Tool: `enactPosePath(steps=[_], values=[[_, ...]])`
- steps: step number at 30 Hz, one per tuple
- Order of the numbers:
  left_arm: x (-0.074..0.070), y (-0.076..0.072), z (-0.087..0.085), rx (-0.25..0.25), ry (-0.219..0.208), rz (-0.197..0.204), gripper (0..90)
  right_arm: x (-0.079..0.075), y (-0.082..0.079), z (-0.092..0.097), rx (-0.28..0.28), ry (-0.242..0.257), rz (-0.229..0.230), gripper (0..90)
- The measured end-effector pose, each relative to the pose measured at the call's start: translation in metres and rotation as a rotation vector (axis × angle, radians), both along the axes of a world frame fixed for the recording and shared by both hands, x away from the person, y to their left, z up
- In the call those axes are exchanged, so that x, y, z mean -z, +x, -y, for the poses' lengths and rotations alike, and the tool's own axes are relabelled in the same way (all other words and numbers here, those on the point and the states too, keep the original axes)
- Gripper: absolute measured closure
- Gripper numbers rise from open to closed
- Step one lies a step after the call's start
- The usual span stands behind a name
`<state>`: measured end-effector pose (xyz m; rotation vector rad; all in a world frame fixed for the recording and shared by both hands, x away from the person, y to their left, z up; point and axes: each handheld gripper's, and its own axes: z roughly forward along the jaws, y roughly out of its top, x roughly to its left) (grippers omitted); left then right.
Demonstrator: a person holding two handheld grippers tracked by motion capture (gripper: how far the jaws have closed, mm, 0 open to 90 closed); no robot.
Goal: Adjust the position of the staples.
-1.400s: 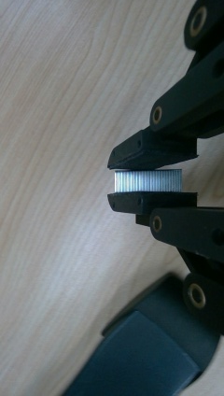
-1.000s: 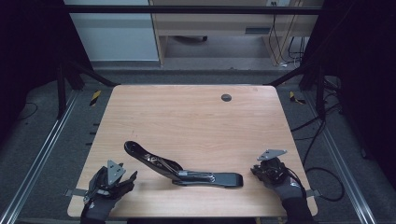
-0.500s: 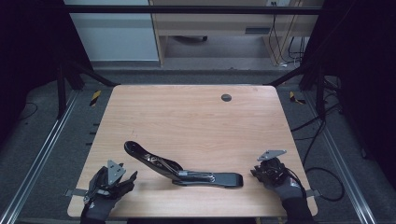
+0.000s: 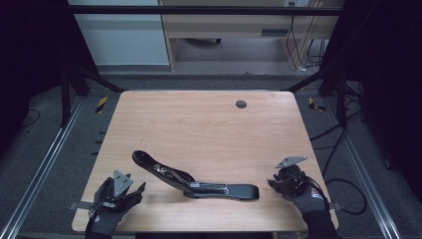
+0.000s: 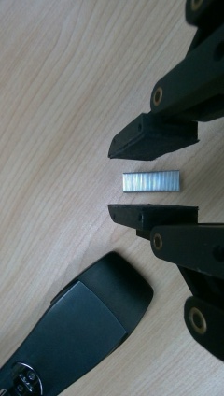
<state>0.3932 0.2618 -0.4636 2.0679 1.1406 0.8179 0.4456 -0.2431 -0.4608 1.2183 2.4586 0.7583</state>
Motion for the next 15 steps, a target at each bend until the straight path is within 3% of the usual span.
enactPosePath(steps=[5, 7, 10, 13, 15], values=[[-0.0001, 0.0002, -0.0008, -0.001, 0.001, -0.004, 39.8, -0.0047, -0.0014, 0.0021, 0.025, 0.008, 0.026, 67.2], [0.0, 0.0003, -0.0009, -0.003, -0.001, -0.002, 39.8, -0.0073, -0.0031, 0.0029, 0.009, 0.006, 0.036, 71.5], [0.0, 0.0004, -0.0011, -0.003, -0.002, -0.004, 39.8, -0.0071, -0.0067, 0.0032, -0.06, -0.028, 0.075, 74.9], [-0.0002, 0.0004, -0.0014, -0.003, -0.003, -0.006, 39.8, -0.0037, -0.0063, 0.003, -0.047, -0.025, 0.024, 77.5], [-0.0002, 0.0004, -0.0015, -0.004, -0.004, -0.005, 39.8, -0.0007, -0.0054, 0.0031, -0.041, -0.028, 0.022, 78.1]])
